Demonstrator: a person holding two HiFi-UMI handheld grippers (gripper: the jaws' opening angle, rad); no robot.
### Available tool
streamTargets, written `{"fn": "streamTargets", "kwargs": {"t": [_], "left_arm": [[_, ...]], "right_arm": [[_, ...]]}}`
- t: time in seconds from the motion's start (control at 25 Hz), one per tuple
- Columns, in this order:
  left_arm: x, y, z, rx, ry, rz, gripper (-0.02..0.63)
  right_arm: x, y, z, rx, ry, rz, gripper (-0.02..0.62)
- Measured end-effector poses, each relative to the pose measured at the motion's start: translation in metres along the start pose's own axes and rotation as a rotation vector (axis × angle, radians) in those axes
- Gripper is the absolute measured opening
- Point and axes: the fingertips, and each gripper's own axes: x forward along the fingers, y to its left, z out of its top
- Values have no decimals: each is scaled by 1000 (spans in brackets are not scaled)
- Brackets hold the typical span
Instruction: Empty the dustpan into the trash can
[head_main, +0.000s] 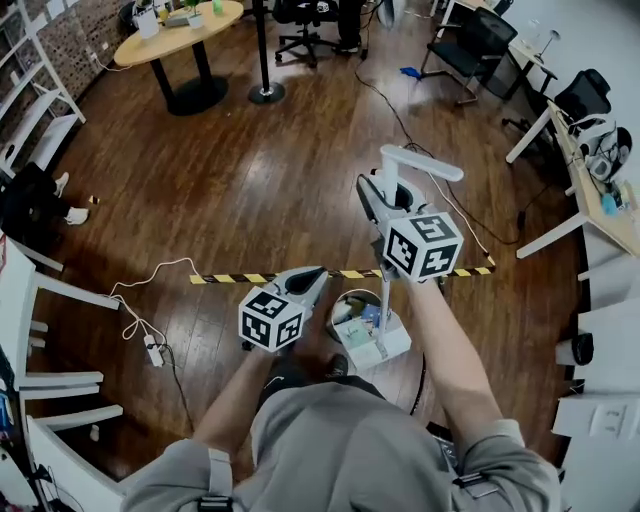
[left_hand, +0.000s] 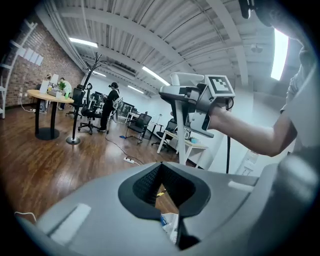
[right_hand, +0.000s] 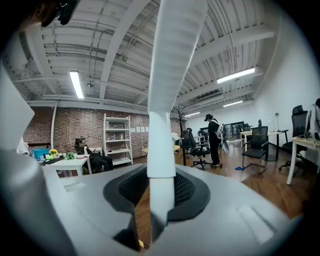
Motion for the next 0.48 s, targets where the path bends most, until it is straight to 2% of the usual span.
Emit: {"fn": "streamTargets", "kwargs": {"t": [0.24,0.48], "left_arm": [[6,48,26,7,10,-113,-3],[-5,93,49,-2,32,-176,-3]], "right_arm": [[68,11,-7,-32,72,12,98],[113,16,-21,-56,140,-6,101]]}}
